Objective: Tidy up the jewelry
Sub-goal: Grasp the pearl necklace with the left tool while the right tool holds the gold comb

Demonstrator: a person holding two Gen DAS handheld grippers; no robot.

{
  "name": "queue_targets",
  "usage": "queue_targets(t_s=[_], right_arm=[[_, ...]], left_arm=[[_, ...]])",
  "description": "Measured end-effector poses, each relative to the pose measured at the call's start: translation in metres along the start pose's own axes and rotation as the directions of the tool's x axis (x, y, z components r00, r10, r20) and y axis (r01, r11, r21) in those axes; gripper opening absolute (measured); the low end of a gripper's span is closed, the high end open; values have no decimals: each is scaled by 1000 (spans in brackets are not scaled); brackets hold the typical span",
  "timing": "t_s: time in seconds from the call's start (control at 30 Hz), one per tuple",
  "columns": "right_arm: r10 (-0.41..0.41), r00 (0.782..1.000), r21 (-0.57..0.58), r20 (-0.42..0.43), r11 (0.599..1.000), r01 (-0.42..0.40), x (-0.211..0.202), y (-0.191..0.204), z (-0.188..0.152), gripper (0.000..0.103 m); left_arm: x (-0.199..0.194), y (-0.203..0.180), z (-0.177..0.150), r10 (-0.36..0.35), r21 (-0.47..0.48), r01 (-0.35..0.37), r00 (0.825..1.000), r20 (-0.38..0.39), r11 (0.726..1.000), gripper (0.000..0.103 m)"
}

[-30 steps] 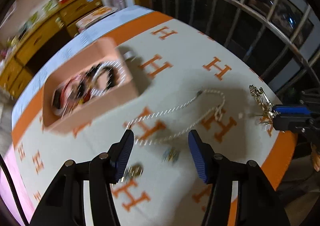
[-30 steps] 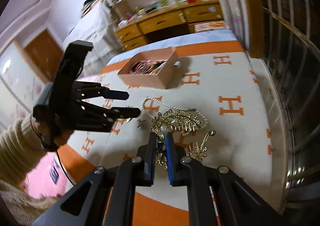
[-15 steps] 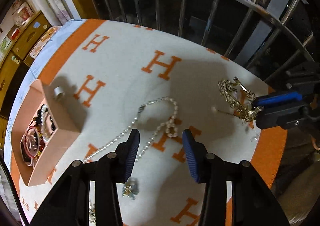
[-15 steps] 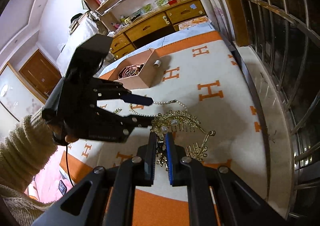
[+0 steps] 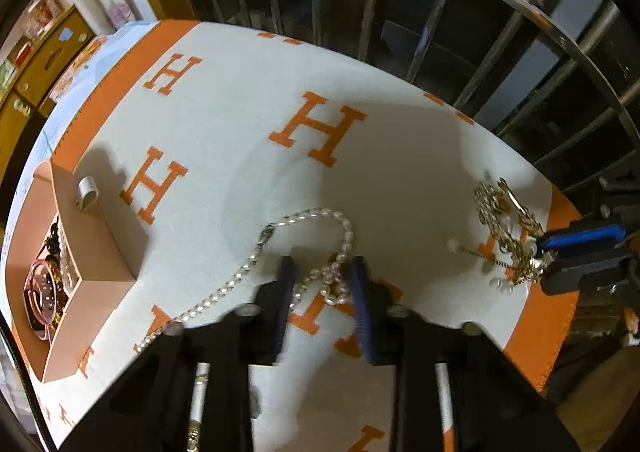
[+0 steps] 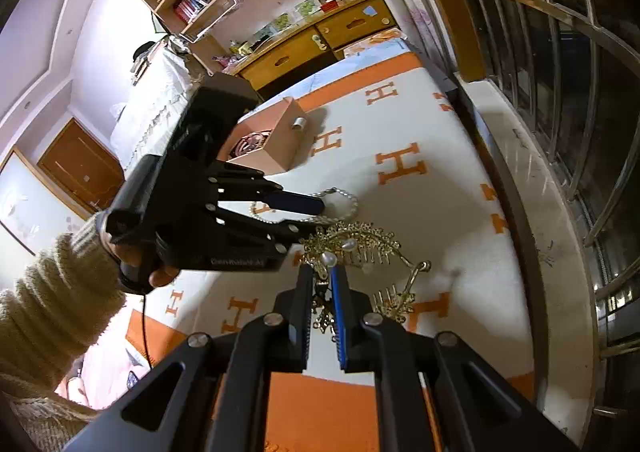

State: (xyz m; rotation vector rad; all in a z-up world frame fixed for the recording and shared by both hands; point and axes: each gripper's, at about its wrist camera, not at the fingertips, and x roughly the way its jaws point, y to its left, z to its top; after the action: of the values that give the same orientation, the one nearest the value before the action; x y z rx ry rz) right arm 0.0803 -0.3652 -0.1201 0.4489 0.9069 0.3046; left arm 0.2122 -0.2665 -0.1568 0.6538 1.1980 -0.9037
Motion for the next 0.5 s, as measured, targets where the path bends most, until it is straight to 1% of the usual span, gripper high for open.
queue_targets(t_s=[0.07, 0.17, 0.2, 0.23, 0.37, 0.47, 0.5], right_arm=[[8, 1000, 9, -4, 1000, -8, 2, -1, -1, 9], [18, 1000, 15, -7, 1000, -18, 4, -1, 0, 9], [19, 1000, 14, -7, 1000, -19, 4, 0, 0, 9], [21, 1000, 11, -8, 1000, -21, 5, 2, 1, 9], [27, 1000, 0, -6, 1000, -27, 6, 7, 6, 9], [32, 1000, -24, 2, 999, -31, 5, 16, 12, 9], [32, 999, -33, 5, 999, -32, 4, 20, 14, 9]], left_arm=[[-1, 12, 0, -39, -67, 38, 999, -17, 997, 9], [-3, 20, -3, -56, -124, 53, 998, -23, 991, 7], [-6, 23, -4, -61, -149, 58, 998, -18, 987, 3], [-10, 25, -5, -67, -171, 64, 998, -10, 983, 2], [-38, 42, -16, -68, -260, 83, 996, 65, 962, 2], [-61, 58, -25, -72, -343, 105, 992, 108, 933, 2], [-70, 67, -29, -60, -367, 104, 990, 128, 924, 2]])
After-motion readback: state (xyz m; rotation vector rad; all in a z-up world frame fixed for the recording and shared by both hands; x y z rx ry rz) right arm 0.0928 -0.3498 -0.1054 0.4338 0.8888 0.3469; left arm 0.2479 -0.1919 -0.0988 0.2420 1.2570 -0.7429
